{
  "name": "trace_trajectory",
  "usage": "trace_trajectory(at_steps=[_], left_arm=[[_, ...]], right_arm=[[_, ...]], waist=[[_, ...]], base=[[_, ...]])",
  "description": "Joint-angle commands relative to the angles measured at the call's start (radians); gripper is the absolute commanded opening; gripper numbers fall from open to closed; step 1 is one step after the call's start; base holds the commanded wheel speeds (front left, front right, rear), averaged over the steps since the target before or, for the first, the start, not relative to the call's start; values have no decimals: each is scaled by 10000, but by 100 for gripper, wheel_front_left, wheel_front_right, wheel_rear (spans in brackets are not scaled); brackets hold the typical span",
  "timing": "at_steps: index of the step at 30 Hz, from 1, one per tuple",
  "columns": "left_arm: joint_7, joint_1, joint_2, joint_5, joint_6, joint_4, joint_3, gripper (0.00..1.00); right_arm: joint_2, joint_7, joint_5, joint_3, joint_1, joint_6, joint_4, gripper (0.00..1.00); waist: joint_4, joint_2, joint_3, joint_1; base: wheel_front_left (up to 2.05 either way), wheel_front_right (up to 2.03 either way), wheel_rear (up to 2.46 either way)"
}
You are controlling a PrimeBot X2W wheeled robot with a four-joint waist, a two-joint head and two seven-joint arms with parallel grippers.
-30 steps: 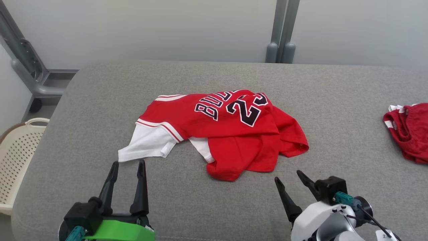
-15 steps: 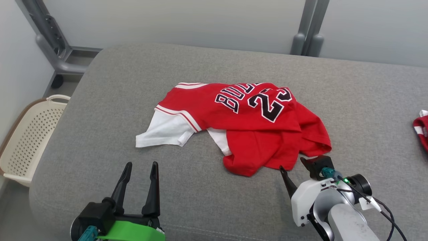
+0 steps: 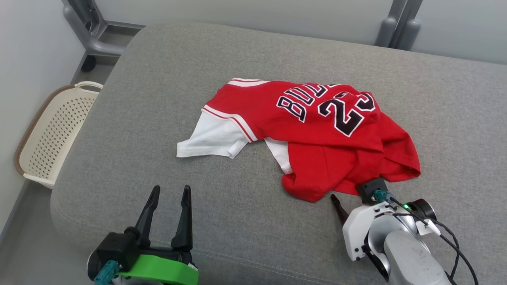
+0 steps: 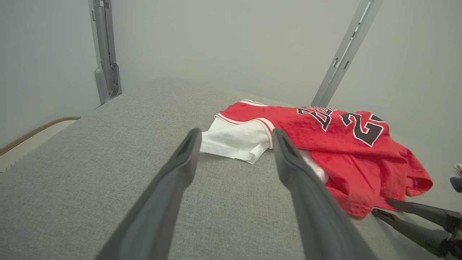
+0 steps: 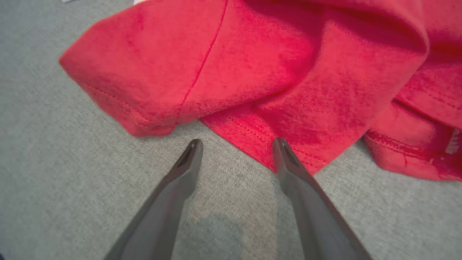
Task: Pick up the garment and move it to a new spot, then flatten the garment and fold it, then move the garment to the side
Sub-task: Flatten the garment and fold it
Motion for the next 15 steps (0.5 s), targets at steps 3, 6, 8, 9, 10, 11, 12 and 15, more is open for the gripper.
trace_trajectory(at_steps=[3, 6, 8, 9, 10, 11, 12, 15], left_arm=[[-31, -185, -31, 110, -64, 22, 100, 100], [-31, -253, -49, 144, -68, 34, 131, 100], [-31, -302, -57, 159, -69, 53, 164, 100], [-31, -317, -59, 162, -74, 60, 176, 100], [-31, -322, -61, 167, -78, 70, 180, 100], [-31, -323, -64, 175, -83, 78, 185, 100], [-31, -323, -65, 180, -85, 85, 196, 100], [-31, -330, -68, 161, -65, 104, 239, 100]], right_arm=[[-49, -120, 25, -158, -241, -14, 391, 100], [-69, -170, -95, -396, -386, -17, 629, 100], [-89, -235, -190, -713, -511, -22, 802, 28], [-87, -270, -244, -814, -550, -22, 846, 5], [-83, -296, -238, -893, -578, -22, 882, 0], [-80, -335, -265, -978, -596, -19, 922, 0], [-72, -411, -289, -1085, -615, -17, 929, 0], [-67, -574, -287, -1388, -642, -17, 944, 0]], waist=[[46, 0, 153, 0], [1, 0, 221, 0], [-61, 0, 268, 0], [-83, 0, 274, 0], [-102, 0, 276, 0], [-124, 0, 277, 0], [-146, 0, 274, 0], [-220, 0, 231, 0]], base=[[0, 0, 0], [0, 0, 0], [0, 0, 0], [0, 0, 0], [0, 0, 0], [0, 0, 0], [0, 0, 0], [0, 0, 0]])
